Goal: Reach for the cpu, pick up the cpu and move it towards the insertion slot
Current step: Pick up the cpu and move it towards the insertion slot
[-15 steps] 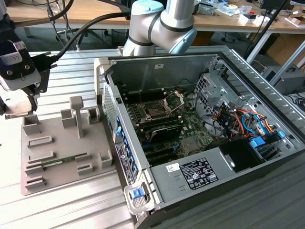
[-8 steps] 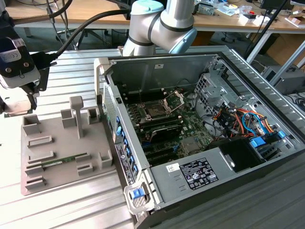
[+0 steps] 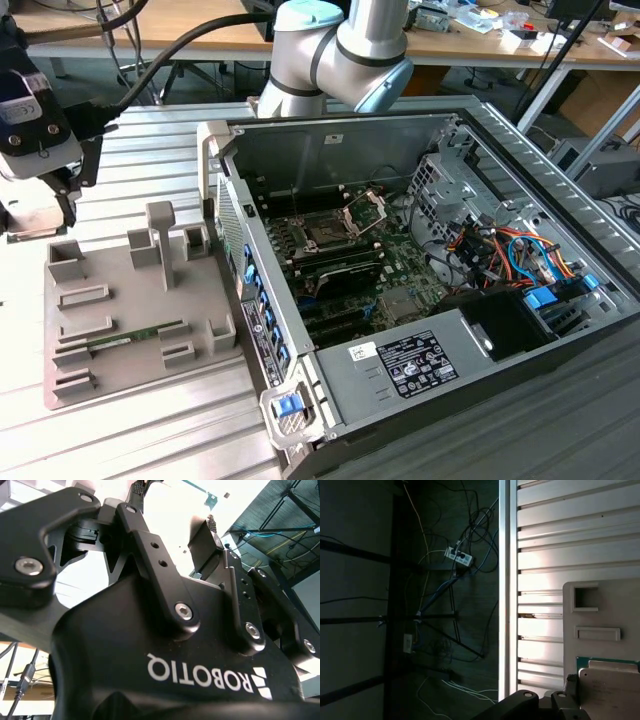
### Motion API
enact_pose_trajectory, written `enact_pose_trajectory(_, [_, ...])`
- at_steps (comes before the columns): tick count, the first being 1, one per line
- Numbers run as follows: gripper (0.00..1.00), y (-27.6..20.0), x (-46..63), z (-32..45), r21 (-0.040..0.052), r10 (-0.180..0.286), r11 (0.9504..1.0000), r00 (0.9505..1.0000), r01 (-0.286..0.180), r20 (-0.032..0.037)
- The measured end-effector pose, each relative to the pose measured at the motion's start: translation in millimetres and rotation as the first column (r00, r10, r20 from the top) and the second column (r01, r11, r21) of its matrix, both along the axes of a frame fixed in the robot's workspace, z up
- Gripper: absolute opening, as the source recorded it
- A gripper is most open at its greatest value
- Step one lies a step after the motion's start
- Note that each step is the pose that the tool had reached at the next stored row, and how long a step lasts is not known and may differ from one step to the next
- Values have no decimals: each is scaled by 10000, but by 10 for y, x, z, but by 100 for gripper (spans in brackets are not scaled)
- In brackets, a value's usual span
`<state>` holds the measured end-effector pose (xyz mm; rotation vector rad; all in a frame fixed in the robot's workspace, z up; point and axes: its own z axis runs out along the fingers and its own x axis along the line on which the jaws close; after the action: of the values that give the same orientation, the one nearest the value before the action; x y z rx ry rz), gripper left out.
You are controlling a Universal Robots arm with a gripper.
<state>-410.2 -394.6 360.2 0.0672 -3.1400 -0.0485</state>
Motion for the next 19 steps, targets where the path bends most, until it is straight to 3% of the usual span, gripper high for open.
enact_pose_trajectory(19, [55,0,0,127,0,0,10000,10000,0,0])
